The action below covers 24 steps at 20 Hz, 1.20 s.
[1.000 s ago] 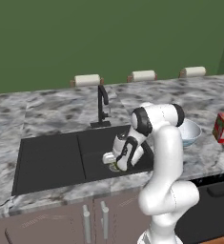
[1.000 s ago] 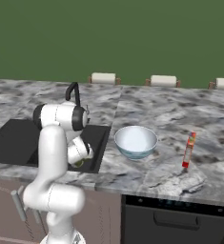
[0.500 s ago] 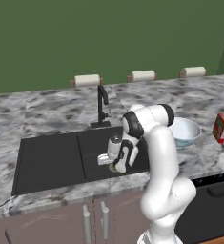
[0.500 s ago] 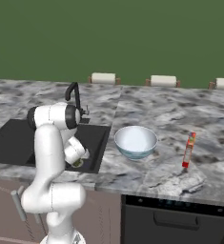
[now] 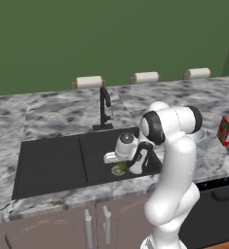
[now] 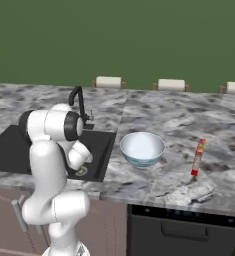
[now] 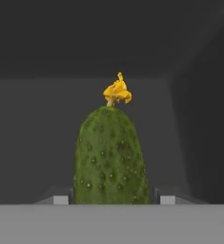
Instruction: Pick the cucumber from the sink and place it in the bowl. Then pick the bowl and place it in the microwave. Then close the microwave door and press the start button.
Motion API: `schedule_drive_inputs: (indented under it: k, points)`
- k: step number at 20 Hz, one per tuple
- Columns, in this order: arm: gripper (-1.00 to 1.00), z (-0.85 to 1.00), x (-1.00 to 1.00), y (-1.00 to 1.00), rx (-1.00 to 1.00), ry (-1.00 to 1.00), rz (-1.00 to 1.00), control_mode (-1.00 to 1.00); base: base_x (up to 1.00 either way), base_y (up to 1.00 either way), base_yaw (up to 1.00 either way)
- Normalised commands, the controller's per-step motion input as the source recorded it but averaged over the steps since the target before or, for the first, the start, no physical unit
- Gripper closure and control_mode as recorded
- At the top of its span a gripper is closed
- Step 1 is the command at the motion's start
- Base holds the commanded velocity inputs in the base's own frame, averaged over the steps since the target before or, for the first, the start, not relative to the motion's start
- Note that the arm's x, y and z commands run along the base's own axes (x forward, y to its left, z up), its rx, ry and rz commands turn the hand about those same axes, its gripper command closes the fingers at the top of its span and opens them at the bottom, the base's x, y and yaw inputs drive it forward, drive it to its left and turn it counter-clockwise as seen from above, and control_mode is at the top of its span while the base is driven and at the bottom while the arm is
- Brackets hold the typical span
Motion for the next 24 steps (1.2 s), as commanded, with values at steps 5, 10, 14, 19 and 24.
schedule_drive_inputs:
  k: [5,10,14,19,24]
  points:
    - [1.0,1.0,-0.33,-0.27,0.01,0.01,0.0,-1.0,0.0,0.0,0.0]
    - [1.0,1.0,-0.03,-0.11,0.0,0.01,0.0,-1.0,0.0,0.0,0.0]
    - [1.0,1.0,0.07,0.0,0.0,0.05,0.0,-1.0,0.0,0.0,0.0]
    - [1.0,1.0,0.11,0.0,0.0,0.08,0.0,-1.0,0.0,0.0,0.0]
    - [1.0,1.0,0.15,0.0,-0.02,0.05,0.0,-1.0,0.0,0.0,0.0]
